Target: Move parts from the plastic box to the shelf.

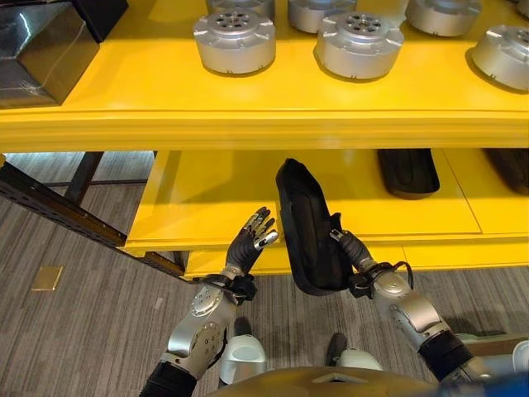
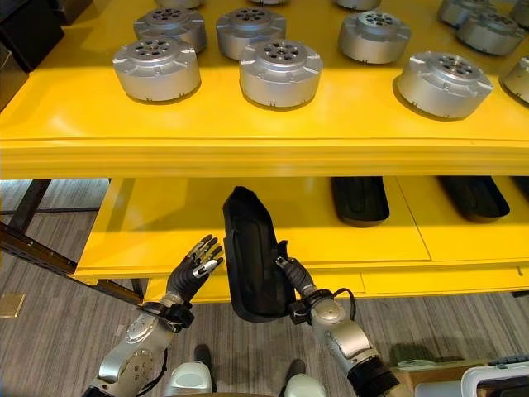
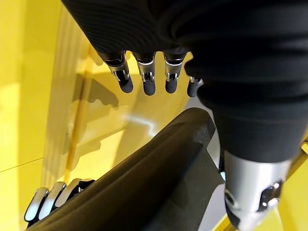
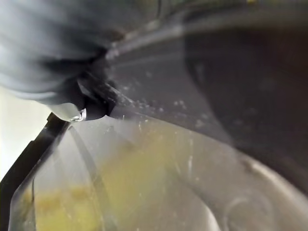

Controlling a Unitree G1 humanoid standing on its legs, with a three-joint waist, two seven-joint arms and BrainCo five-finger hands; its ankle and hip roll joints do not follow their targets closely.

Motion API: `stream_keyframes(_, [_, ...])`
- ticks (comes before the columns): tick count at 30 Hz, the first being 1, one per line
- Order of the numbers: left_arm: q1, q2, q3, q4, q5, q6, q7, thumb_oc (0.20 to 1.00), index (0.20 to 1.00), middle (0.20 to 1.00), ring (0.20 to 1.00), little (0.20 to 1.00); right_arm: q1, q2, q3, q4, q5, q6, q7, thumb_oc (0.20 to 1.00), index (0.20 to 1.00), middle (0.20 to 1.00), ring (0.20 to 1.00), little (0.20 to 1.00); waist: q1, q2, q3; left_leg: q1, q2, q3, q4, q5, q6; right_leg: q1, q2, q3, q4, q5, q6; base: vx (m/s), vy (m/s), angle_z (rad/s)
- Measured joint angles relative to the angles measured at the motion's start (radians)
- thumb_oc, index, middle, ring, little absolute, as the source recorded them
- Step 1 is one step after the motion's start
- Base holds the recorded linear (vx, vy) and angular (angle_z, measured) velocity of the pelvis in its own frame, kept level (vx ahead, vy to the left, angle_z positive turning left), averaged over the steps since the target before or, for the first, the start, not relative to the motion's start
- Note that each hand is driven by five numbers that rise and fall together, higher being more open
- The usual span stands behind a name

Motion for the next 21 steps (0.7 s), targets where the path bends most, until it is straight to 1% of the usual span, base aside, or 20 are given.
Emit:
stream_keyframes(3, [-0.018, 0.025, 0.000, 0.000, -0.003, 0.021, -0.001, 1.000, 1.000, 1.000, 1.000, 1.000, -0.089, 0.004, -0.003, 0.037, 0.000, -0.001, -0.002, 0.200, 0.200, 0.200, 0.200, 0.200, 0.013, -0.011, -0.005, 0.000, -0.001, 0.001, 0.002, -0.002, -0.003, 0.001, -0.003, -0.004, 0.005, -0.001, 0.002, 0.06, -0.041, 0.03])
stream_keyframes(4, [-0.017, 0.030, 0.000, 0.000, -0.003, 0.037, -0.001, 1.000, 1.000, 1.000, 1.000, 1.000, -0.116, 0.009, -0.023, 0.057, 0.000, -0.005, -0.006, 0.200, 0.200, 0.200, 0.200, 0.200, 0.021, -0.017, -0.009, 0.000, 0.000, 0.000, 0.002, -0.002, -0.003, 0.002, -0.004, -0.007, 0.006, -0.001, 0.002, 0.05, -0.041, 0.07])
stream_keyframes(5, [-0.011, 0.031, 0.000, 0.000, -0.003, 0.040, 0.000, 1.000, 1.000, 1.000, 1.000, 1.000, -0.127, 0.016, -0.036, 0.070, 0.000, -0.012, -0.011, 0.200, 0.200, 0.200, 0.200, 0.200, 0.028, -0.021, -0.010, 0.000, -0.001, -0.002, 0.001, -0.002, -0.003, 0.002, -0.005, -0.009, 0.008, -0.002, 0.002, 0.06, -0.049, 0.08])
stream_keyframes(8, [-0.012, 0.050, 0.000, 0.000, -0.004, 0.077, 0.000, 1.000, 1.000, 1.000, 1.000, 1.000, -0.197, 0.020, -0.056, 0.133, 0.001, -0.014, -0.009, 0.200, 0.200, 0.200, 0.200, 0.200, 0.047, -0.032, -0.003, -0.012, -0.003, -0.014, 0.017, -0.005, -0.005, -0.003, -0.012, -0.015, 0.022, -0.006, 0.006, 0.05, -0.041, 0.08])
stream_keyframes(9, [-0.012, 0.055, 0.000, 0.001, -0.006, 0.081, 0.000, 1.000, 1.000, 1.000, 1.000, 1.000, -0.214, 0.020, -0.062, 0.148, 0.002, -0.013, -0.010, 0.200, 0.200, 0.200, 0.200, 0.200, 0.057, -0.034, -0.001, -0.013, -0.003, -0.018, 0.019, -0.006, -0.005, -0.003, -0.013, -0.017, 0.025, -0.006, 0.006, 0.05, -0.034, 0.07])
stream_keyframes(11, [-0.013, 0.061, 0.000, 0.001, -0.007, 0.084, 0.001, 1.000, 1.000, 1.000, 1.000, 1.000, -0.226, 0.020, -0.067, 0.154, 0.002, -0.012, -0.011, 0.200, 0.200, 0.200, 0.200, 0.200, 0.059, -0.036, 0.004, -0.014, -0.003, -0.020, 0.021, -0.007, -0.005, -0.003, -0.014, -0.020, 0.029, -0.009, 0.005, 0.02, -0.012, 0.07])
stream_keyframes(12, [-0.016, 0.074, 0.001, 0.001, -0.007, 0.093, 0.007, 1.000, 1.000, 1.000, 1.000, 1.000, -0.260, 0.020, -0.071, 0.164, 0.005, -0.012, -0.012, 0.200, 0.200, 0.200, 0.200, 0.200, 0.067, -0.038, 0.020, -0.019, -0.001, -0.026, 0.029, -0.007, -0.005, -0.004, -0.015, -0.026, 0.037, -0.012, 0.002, 0.03, 0.001, 0.08])
stream_keyframes(15, [-0.021, 0.075, 0.000, 0.001, -0.007, 0.106, 0.009, 1.000, 1.000, 1.000, 1.000, 1.000, -0.267, 0.024, -0.071, 0.164, 0.013, -0.008, -0.018, 0.200, 0.200, 0.200, 0.200, 0.200, 0.078, -0.031, 0.042, -0.031, -0.001, -0.032, 0.042, -0.012, -0.004, -0.006, -0.016, -0.031, 0.039, -0.012, 0.002, 0.04, 0.008, 0.07])
stream_keyframes(17, [-0.037, 0.075, -0.001, 0.001, -0.007, 0.107, 0.010, 1.000, 1.000, 1.000, 1.000, 1.000, -0.273, 0.032, -0.071, 0.171, 0.034, 0.009, -0.044, 0.200, 0.200, 0.200, 0.200, 0.200, 0.079, -0.023, 0.064, -0.044, -0.001, -0.041, 0.061, -0.016, -0.002, -0.007, -0.019, -0.038, 0.042, -0.012, 0.002, 0.02, 0.026, 0.10])
stream_keyframes(19, [-0.050, 0.077, -0.001, 0.001, -0.007, 0.109, 0.016, 1.000, 1.000, 1.000, 1.000, 1.000, -0.301, 0.045, -0.072, 0.213, 0.050, 0.021, -0.067, 0.200, 0.200, 0.200, 0.200, 0.200, 0.083, -0.015, 0.078, -0.047, -0.002, -0.043, 0.071, -0.022, -0.001, -0.007, -0.022, -0.038, 0.047, -0.012, 0.001, -0.01, 0.037, 0.02])
stream_keyframes(21, [-0.085, 0.079, -0.004, 0.003, -0.013, 0.110, 0.028, 1.000, 1.000, 1.000, 1.000, 1.000, -0.373, 0.058, -0.077, 0.295, 0.055, 0.030, -0.098, 0.200, 0.200, 0.200, 0.200, 0.200, 0.083, 0.002, 0.108, -0.052, -0.002, -0.046, 0.097, -0.033, 0.001, -0.009, -0.030, -0.038, 0.069, -0.020, -0.001, -0.02, 0.013, 0.02])
